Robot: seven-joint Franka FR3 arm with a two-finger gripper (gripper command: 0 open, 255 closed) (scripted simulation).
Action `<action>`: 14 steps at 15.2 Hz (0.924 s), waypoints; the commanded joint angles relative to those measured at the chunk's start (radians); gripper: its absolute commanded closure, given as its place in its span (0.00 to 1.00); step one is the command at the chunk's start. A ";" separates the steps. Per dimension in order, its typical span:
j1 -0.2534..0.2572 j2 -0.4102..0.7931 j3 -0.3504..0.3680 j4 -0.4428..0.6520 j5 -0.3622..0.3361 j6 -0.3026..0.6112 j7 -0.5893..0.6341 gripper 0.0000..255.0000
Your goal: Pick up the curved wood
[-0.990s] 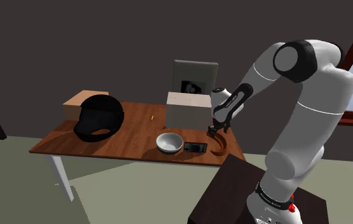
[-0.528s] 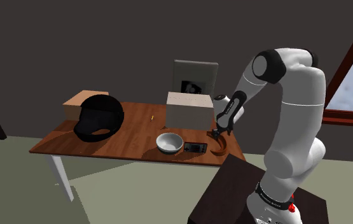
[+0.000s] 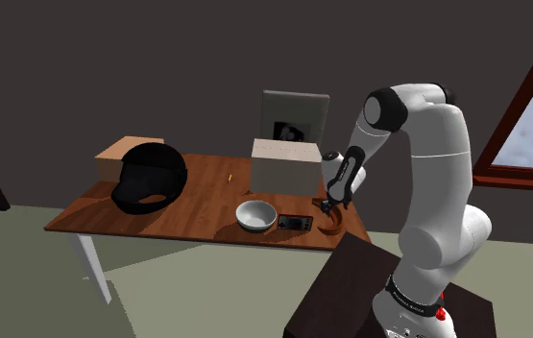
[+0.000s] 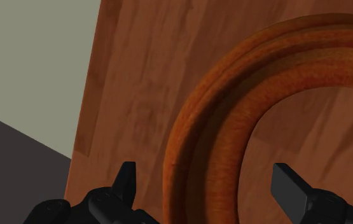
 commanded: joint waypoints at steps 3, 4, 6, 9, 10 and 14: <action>0.004 0.040 -0.005 0.013 -0.007 0.027 0.017 0.00; 0.003 0.037 -0.005 0.012 -0.007 0.025 0.016 1.00; 0.004 0.036 -0.006 0.010 -0.008 0.026 0.017 1.00; 0.004 0.037 -0.006 0.010 -0.008 0.026 0.017 1.00; 0.004 0.037 -0.006 0.010 -0.008 0.026 0.017 1.00; 0.002 0.024 -0.003 0.008 -0.005 0.016 0.010 1.00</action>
